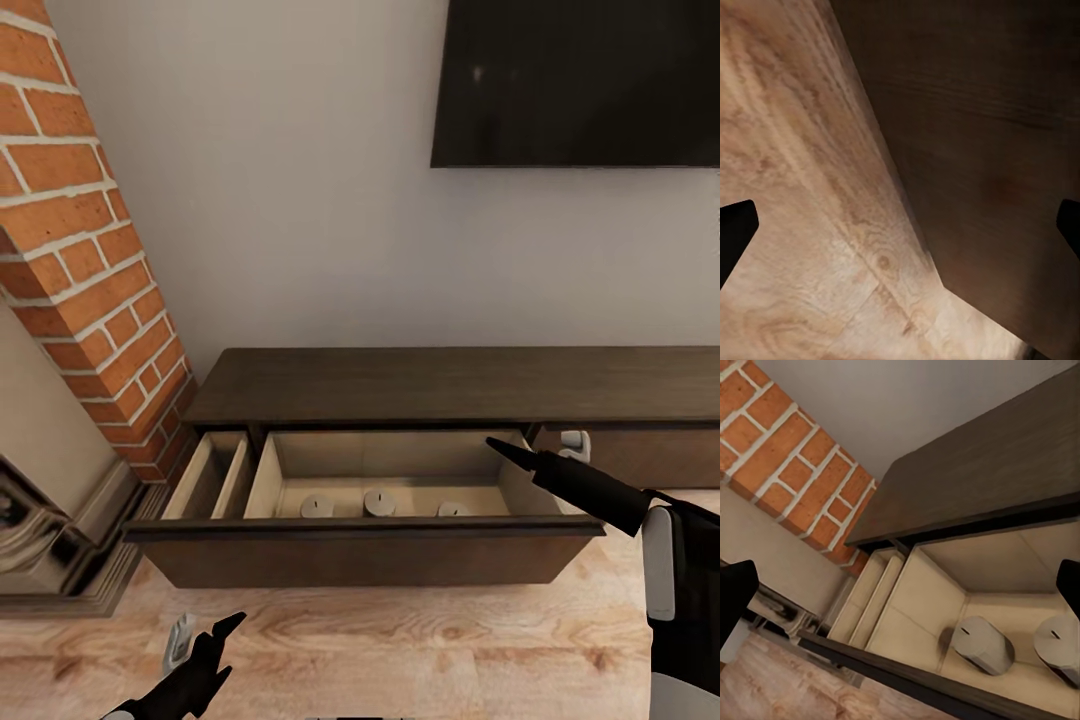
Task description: Place each of the two pumpkins and all three candles from the living room inside a cabinet in the living room (use any cabinet), then make sure every cabinet is closed, and position the cauldron so it is next to a table in the living room.
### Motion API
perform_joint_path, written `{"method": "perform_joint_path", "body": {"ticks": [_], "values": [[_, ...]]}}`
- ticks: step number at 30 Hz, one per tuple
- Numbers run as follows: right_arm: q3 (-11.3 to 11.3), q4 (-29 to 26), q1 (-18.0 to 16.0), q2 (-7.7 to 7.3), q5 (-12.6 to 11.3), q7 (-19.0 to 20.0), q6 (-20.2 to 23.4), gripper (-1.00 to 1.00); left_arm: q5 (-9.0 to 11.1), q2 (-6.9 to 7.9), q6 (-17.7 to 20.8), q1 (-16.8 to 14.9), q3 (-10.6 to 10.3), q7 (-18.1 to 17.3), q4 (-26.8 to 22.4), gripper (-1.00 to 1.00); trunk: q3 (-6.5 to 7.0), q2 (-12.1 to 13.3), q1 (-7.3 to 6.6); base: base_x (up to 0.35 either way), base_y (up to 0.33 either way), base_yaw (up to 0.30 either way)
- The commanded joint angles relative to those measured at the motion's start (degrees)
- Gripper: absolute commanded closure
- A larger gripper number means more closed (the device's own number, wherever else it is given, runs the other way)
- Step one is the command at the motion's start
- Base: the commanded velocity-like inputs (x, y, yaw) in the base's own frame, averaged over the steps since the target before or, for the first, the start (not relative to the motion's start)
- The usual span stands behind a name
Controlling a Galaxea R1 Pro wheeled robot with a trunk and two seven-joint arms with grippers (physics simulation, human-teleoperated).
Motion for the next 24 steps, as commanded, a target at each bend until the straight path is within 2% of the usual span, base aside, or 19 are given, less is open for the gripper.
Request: {"method": "perform_joint_path", "body": {"ticks": [1,4,8,10,13,15,18,24], "values": [[-0.05,0.00,-0.05,-0.02,-0.05,0.14,0.28,-1.00,0.40,0.04,0.10,-0.03,-0.19,-0.12,0.04,-1.00,0.05,-0.02,-0.01,0.000,0.000,0.000],[-0.21,0.00,-0.26,-0.13,-0.02,0.10,0.26,-1.00,0.11,0.01,0.14,-0.04,-0.23,-0.34,0.09,-1.00,0.33,-0.02,-0.01,0.000,0.000,0.000],[-0.37,0.00,-0.53,0.44,0.03,-1.03,0.05,-1.00,0.04,0.00,0.15,-0.04,-0.30,-1.04,0.10,-1.00,0.70,-0.02,-0.01,0.000,0.000,0.000],[-0.38,0.00,-0.53,0.60,0.04,-3.81,-0.39,-1.00,-0.08,0.00,0.14,-0.04,-0.40,-1.11,0.09,-1.00,0.89,-0.02,-0.01,0.000,0.000,0.000],[-0.29,0.00,-0.57,0.77,0.01,-11.73,-2.85,-1.00,-0.19,0.00,0.20,-0.04,-0.60,-1.30,0.04,-1.00,1.17,-0.02,-0.01,0.000,0.000,0.000],[-0.22,0.00,-0.57,0.82,-0.02,-15.32,-4.30,-1.00,-0.17,0.02,0.38,-0.05,-0.65,-1.47,-0.22,-1.00,1.36,-0.02,-0.01,0.000,0.000,0.000],[-0.08,0.00,-0.49,0.88,-0.03,-18.01,-6.03,-1.00,-0.19,0.02,0.53,-0.04,-0.85,-2.04,-0.59,-1.00,1.64,-0.02,-0.01,0.000,0.000,0.000],[0.01,0.00,-0.38,0.89,0.01,-19.29,-7.70,-1.00,-0.28,0.00,0.48,-0.04,-1.08,-3.27,-0.75,-1.00,2.20,-0.02,-0.01,0.000,0.000,0.000]]}}
